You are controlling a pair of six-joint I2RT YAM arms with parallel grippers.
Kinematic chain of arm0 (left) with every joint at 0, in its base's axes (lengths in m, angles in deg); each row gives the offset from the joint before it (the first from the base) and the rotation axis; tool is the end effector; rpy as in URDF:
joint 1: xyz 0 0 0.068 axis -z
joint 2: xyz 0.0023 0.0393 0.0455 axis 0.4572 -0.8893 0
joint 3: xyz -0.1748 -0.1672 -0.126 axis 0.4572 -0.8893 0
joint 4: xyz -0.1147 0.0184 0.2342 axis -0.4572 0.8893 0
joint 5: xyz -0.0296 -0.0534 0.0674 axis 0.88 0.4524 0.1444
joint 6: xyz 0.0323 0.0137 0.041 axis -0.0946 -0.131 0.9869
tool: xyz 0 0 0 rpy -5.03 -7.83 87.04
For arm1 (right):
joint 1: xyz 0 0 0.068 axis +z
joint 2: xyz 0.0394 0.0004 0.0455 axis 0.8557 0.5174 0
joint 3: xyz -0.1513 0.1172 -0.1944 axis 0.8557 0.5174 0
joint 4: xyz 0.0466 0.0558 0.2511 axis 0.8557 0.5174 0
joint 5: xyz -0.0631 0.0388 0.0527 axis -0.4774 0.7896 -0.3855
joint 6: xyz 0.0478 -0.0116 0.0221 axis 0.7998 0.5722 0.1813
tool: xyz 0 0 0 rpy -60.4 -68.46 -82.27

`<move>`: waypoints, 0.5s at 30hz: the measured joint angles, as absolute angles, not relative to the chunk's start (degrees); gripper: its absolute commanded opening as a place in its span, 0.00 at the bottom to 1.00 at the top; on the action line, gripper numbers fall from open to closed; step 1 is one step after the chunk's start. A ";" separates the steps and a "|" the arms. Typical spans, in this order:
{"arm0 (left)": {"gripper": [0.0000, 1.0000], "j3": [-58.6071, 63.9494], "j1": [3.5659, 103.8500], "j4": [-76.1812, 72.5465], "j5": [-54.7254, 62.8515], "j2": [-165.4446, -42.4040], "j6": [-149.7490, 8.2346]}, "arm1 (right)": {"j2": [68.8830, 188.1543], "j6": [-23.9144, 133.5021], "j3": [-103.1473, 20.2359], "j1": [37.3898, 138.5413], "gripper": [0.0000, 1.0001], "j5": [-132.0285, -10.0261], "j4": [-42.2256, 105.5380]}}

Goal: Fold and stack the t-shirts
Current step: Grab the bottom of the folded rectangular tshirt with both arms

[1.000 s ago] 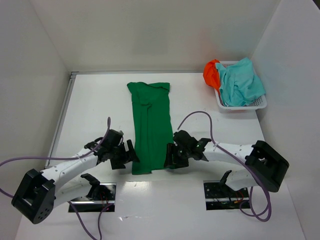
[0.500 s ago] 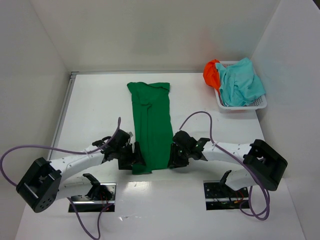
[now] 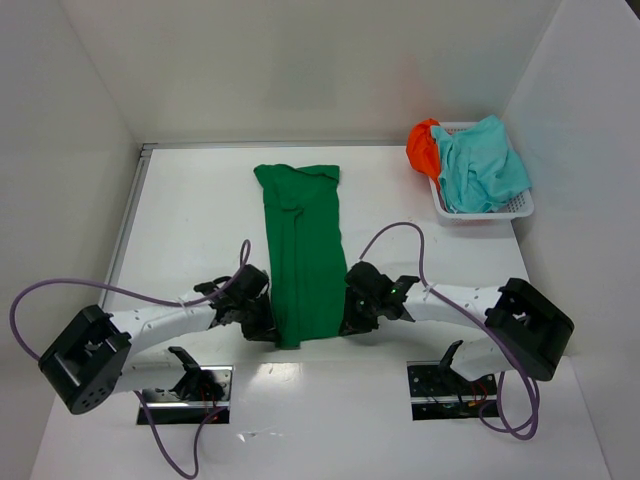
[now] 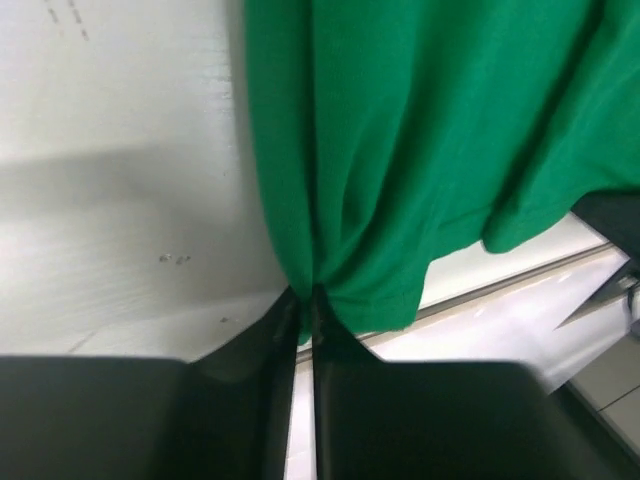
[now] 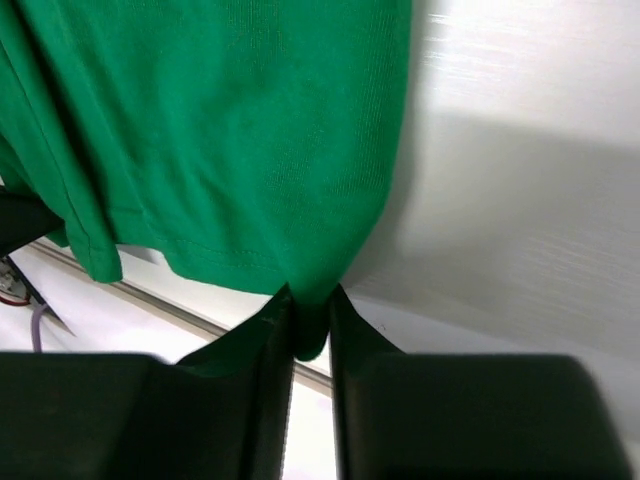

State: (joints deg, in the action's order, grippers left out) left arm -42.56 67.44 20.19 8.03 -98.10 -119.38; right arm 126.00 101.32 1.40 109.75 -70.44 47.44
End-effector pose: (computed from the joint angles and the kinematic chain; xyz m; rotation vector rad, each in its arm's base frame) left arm 0.1470 -0.1342 0.1424 -0.4285 2.8730 -0.7442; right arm 0.1428 0.1836 0.1419 0.0098 2.8752 0.6893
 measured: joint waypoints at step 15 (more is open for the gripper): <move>0.00 -27.76 65.82 29.96 2.79 -96.13 -115.71 | 125.46 97.50 -8.93 106.83 0.05 -73.56 54.90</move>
